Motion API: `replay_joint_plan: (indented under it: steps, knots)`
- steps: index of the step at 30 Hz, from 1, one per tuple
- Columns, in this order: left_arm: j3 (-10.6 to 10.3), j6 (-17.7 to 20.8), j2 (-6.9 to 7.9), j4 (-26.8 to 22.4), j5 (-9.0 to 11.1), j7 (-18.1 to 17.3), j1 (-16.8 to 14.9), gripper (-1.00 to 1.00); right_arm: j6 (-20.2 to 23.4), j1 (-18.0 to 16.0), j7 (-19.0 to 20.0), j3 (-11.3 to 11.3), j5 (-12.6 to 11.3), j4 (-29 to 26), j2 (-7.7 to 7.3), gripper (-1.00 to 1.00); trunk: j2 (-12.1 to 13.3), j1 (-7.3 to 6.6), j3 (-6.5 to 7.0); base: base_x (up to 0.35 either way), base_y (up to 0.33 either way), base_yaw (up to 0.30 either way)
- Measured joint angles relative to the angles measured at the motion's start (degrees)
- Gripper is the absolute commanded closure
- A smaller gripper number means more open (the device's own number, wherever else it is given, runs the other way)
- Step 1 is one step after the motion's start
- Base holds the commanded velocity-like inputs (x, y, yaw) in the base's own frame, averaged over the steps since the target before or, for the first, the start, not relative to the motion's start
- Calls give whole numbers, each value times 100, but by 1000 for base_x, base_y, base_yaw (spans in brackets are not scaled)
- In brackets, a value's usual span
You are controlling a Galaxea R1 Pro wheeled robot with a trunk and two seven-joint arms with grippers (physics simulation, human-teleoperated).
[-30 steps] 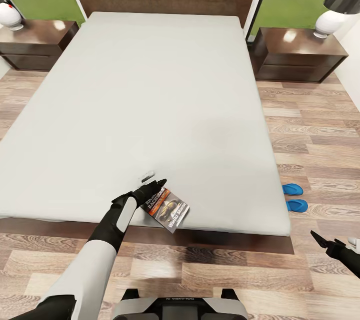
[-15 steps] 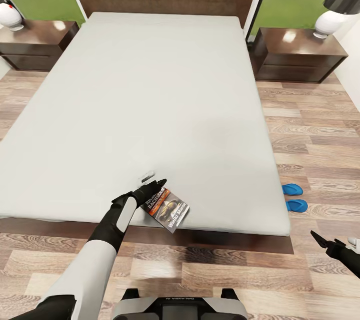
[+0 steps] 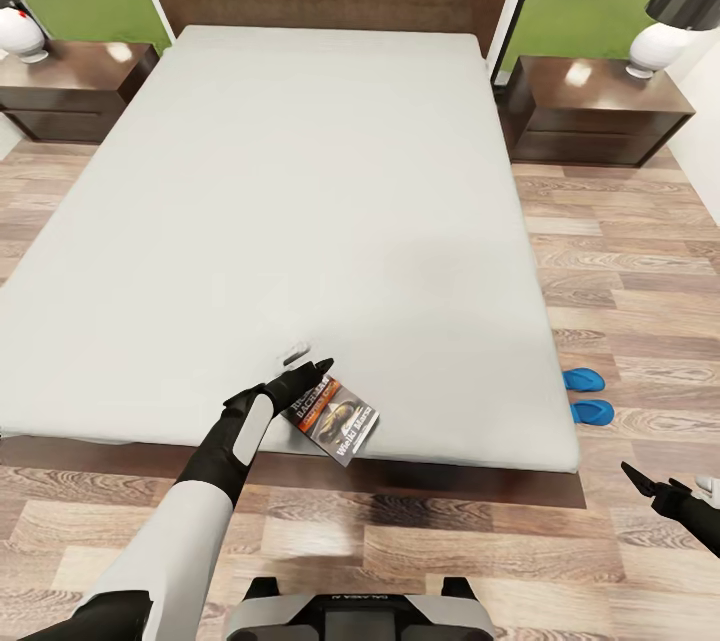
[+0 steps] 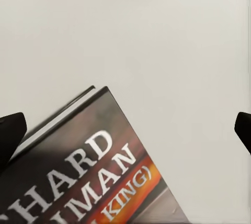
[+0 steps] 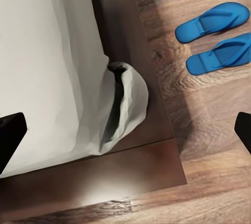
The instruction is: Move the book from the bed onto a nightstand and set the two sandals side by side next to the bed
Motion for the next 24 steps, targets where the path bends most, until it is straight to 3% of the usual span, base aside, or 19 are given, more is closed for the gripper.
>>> replay_joint_plan:
  steps: [17, 24]
  knots:
    - [3, 1, 0, 0, 0, 0, 0, -100, 0, 1, -1, 0, 0, 1, 0, -100, 682, -374, 305, 0, 0, 0]
    - [1, 1, 0, 0, 0, -1, 0, -100, 0, 0, -1, 0, 0, 9, 0, -100, 722, -396, 323, 0, 0, 0]
